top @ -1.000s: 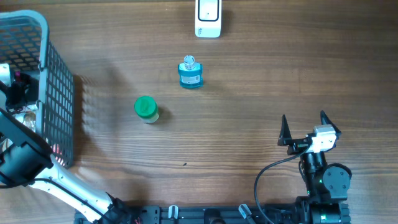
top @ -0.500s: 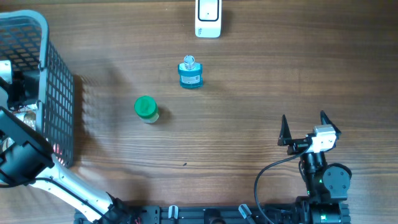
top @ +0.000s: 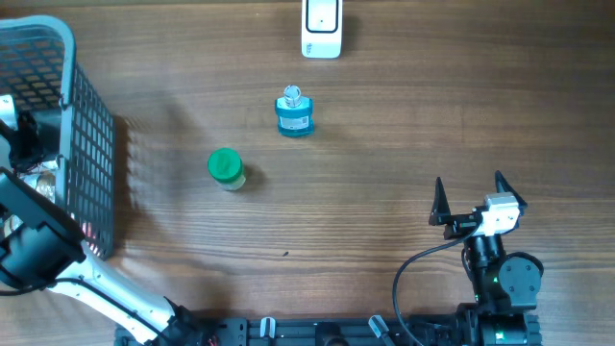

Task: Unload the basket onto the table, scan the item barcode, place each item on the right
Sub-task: 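Lower the left gripper onto the red hex wrench pack and grasp it, then lift the hex wrench pack out and drop it beside the jar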

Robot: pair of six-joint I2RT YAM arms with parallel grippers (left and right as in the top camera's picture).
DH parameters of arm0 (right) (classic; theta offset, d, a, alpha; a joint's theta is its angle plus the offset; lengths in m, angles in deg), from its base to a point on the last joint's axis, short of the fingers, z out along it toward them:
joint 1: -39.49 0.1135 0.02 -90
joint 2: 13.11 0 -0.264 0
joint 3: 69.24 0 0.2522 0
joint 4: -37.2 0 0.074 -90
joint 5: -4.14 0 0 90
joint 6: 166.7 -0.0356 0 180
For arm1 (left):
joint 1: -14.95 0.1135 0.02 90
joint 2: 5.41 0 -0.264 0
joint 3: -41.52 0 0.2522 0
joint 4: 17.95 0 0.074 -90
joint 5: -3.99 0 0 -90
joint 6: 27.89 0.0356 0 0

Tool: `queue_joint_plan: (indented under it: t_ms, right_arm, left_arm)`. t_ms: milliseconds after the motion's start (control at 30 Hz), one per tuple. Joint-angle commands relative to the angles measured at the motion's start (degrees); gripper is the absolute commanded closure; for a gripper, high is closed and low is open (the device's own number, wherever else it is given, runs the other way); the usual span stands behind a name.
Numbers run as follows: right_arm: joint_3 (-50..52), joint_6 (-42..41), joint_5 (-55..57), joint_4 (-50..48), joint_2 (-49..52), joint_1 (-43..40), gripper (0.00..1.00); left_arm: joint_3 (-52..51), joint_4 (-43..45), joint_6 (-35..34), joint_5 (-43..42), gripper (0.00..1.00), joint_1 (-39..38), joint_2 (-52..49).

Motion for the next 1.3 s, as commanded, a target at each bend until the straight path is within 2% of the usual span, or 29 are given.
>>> queue_joint_plan:
  t_ms: [0, 233, 433, 500, 567, 733, 833, 900, 1000, 1100, 1267]
  right_arm:
    - [0.07, 0.46, 0.52, -0.13, -0.35, 0.09, 0.00]
    - [0.07, 0.44, 0.52, -0.15, -0.35, 0.07, 0.00]
    - [0.07, 0.44, 0.52, -0.15, -0.35, 0.07, 0.00]
    - [0.07, 0.44, 0.52, -0.15, -0.35, 0.09, 0.00]
    - [0.07, 0.44, 0.52, -0.15, -0.35, 0.09, 0.00]
    - [0.07, 0.44, 0.52, -0.15, -0.35, 0.07, 0.00]
    - [0.07, 0.46, 0.52, -0.15, -0.35, 0.09, 0.00]
    - [0.07, 0.46, 0.52, -0.15, -0.35, 0.09, 0.00]
    - [0.07, 0.46, 0.52, -0.15, -0.35, 0.09, 0.00]
    - [0.07, 0.44, 0.52, -0.15, -0.35, 0.09, 0.00]
    - [0.07, 0.44, 0.52, -0.15, -0.35, 0.07, 0.00]
  left_arm:
    - [-0.46, -1.81, -3.08, -1.01, 0.96, -0.76, 6.99]
    - [-0.46, -4.70, -9.03, -2.36, 0.96, -1.81, 17.53]
    - [-0.46, -8.35, -17.51, -15.10, 0.96, -1.81, 29.90]
    - [-0.46, -9.90, -19.08, -19.19, 0.96, -1.81, 33.20]
    - [-0.46, -12.11, -19.45, -26.91, 0.96, -1.81, 37.70]
    - [-0.46, -13.84, -24.20, -35.43, 0.96, -1.81, 47.19]
    - [-0.46, -14.69, -25.99, -44.11, 0.96, -2.27, 51.98]
    - [-0.48, -15.63, -26.40, -47.21, 0.96, -5.03, 54.12]
    - [-0.48, -16.59, -26.12, -49.70, 0.96, -14.84, 55.25]
    - [-0.66, -18.99, -21.79, -49.55, 0.96, -26.93, 54.82]
    - [-0.76, -22.23, -21.62, -40.54, 0.96, -42.03, 51.93]
